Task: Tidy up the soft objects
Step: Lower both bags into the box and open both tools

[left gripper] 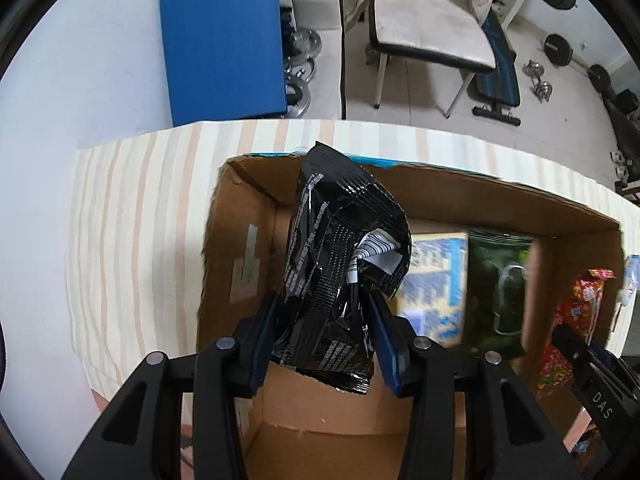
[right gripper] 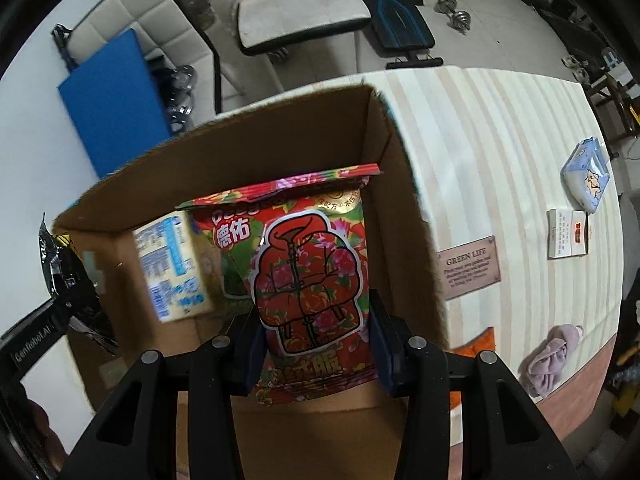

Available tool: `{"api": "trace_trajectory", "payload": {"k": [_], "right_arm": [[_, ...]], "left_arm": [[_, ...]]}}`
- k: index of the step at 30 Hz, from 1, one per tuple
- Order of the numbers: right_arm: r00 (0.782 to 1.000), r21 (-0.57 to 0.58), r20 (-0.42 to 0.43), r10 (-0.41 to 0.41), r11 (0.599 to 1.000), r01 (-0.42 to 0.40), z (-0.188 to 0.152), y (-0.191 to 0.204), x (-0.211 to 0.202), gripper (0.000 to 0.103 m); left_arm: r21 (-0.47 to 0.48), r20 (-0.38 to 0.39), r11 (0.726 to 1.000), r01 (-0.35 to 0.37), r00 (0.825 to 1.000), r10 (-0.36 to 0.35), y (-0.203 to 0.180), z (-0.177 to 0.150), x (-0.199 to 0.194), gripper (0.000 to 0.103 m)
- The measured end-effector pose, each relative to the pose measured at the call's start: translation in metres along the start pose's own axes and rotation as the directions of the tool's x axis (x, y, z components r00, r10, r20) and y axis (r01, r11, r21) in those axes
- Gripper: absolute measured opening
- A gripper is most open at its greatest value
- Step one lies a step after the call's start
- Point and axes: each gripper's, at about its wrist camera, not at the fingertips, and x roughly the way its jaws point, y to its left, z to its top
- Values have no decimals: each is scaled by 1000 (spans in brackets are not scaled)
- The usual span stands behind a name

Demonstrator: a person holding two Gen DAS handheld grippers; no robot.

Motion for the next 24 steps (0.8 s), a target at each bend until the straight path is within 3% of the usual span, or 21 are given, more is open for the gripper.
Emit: {"api": "trace_trajectory", "payload": {"k": [8,10,12,17,21,24], "right_arm": [[998,37,-43,-48,998,49,15,4,30,48],[998,37,-62,-27,999,30,18,6,35,59],[999,37,-34,-24,999,25,19,7,31,78],[1000,0,-15,-10,1000,10,17,13,21,80],[1000,-60,1,1,998,-1,6,21,11,100],[1000,-117,4,2,993,-1,-6,28,4,103]], "left_arm": [[7,-106,1000,20,994,-19,-1,12,31,45],[-2,-107,1000,30,994,-30,-1,12,29,48],[-5,-98,999,42,994,-42,-1,11,25,56],[13,-68,999,52,996,-51,0,6,13,69],[21,-42,997,73,996,-72,2,-5,5,96],[7,-30,997,80,996,-80,4,-18,1,100]]}}
